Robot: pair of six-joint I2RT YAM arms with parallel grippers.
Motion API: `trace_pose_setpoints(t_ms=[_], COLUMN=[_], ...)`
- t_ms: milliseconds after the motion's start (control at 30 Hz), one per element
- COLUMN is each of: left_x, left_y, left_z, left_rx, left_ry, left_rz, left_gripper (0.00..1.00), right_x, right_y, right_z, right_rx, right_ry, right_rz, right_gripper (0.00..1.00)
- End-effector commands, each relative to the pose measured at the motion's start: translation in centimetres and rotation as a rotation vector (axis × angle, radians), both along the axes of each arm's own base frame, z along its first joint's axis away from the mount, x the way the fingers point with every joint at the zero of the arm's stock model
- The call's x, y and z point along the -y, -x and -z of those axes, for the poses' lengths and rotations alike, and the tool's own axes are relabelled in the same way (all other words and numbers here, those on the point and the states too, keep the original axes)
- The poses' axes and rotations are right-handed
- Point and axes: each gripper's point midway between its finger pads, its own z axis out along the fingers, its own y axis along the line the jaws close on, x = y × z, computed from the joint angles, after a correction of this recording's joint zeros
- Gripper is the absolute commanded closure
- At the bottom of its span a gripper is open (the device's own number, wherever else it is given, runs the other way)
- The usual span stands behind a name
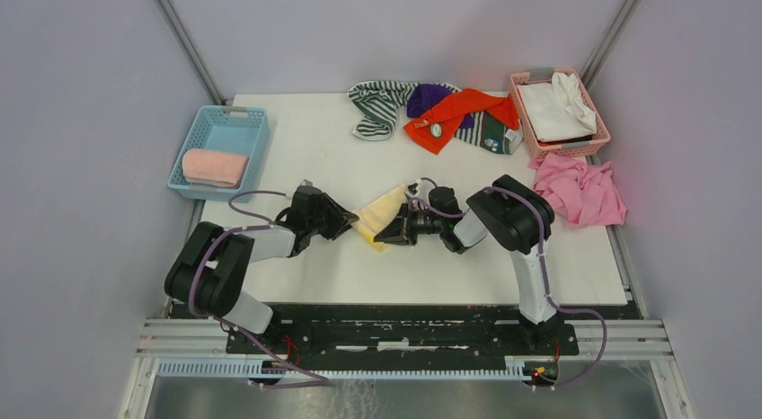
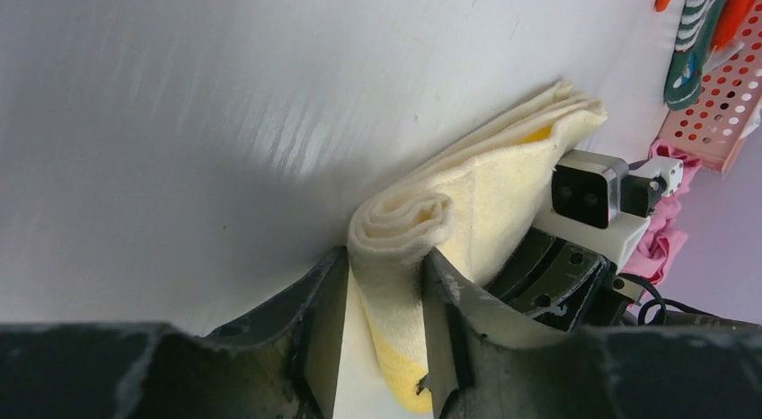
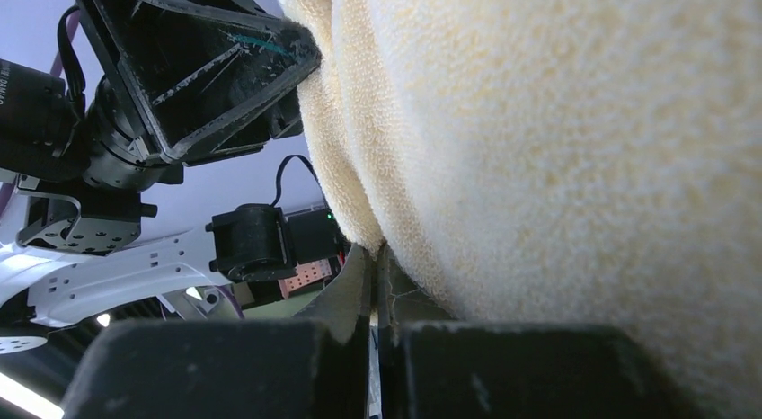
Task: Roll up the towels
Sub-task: Roll the towel at the center of the board.
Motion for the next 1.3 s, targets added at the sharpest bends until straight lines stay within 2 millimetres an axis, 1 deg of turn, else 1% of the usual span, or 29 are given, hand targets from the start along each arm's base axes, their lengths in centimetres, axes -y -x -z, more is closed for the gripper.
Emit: trace_pose_setpoints(t_ms=[0, 67, 167, 267, 333, 433, 500, 600, 700, 833, 967, 1100, 1200, 1267], left_x=[-1.0, -1.1, -1.0, -1.4, -1.9, -2.2, -2.1, -2.4, -3.0, -2.8, -2.7, -2.6, -2.5, -2.4], left_y=[0.1, 0.2, 0.5, 1.2, 1.7, 2.3, 2.7, 3.4, 4.1, 4.8, 5.0, 5.0, 4.9, 4.8], left_z=[2.3, 3.0, 3.6, 3.5, 3.1, 1.9, 1.2, 0.5, 0.1, -0.3, -0.8, -1.4, -1.8, -2.1], left_rx=[-0.046, -0.059, -0.080, -0.105, -0.119, -0.126, -0.131, -0.151, -0.192, -0.230, -0.247, -0.260, -0.260, -0.256], left_ry=[-0.054, -0.064, -0.066, -0.081, -0.124, -0.182, -0.207, -0.235, -0.253, -0.236, -0.230, -0.239, -0.231, -0.225], left_rz=[-0.030, -0.031, -0.024, -0.036, -0.051, -0.058, -0.054, -0.072, -0.102, -0.121, -0.140, -0.154, -0.163, -0.167], left_gripper=[0.60, 0.67, 0.79, 0.90, 0.96, 0.97, 0.97, 0.97, 0.97, 0.97, 0.97, 0.97, 0.97, 0.97], right_x=[1.9, 2.2, 2.8, 3.6, 4.2, 4.9, 5.0, 4.9, 4.2, 2.8, 0.2, -2.8, -4.6, -5.5], right_y=[1.9, 2.1, 2.6, 3.2, 3.8, 3.8, 4.0, 4.0, 3.9, 3.5, 4.1, 5.0, 5.7, 5.9], right_z=[3.2, 3.2, 3.0, 2.6, 1.7, 0.5, -0.5, -2.0, -3.8, -6.0, -7.8, -8.0, -6.8, -6.1], right_rx=[-0.148, -0.119, -0.068, 0.013, 0.075, 0.227, 0.335, 0.520, 0.701, 0.940, 1.145, 1.286, 1.366, 1.411], right_ry=[0.143, 0.175, 0.245, 0.349, 0.433, 0.568, 0.640, 0.738, 0.810, 0.879, 0.880, 0.879, 0.906, 0.932], right_rz=[0.004, -0.014, -0.047, -0.101, -0.143, -0.195, -0.228, -0.271, -0.279, -0.257, -0.267, -0.316, -0.362, -0.381], right_gripper=[1.00, 0.98, 0.95, 0.87, 0.81, 0.72, 0.68, 0.57, 0.54, 0.50, 0.47, 0.46, 0.46, 0.46])
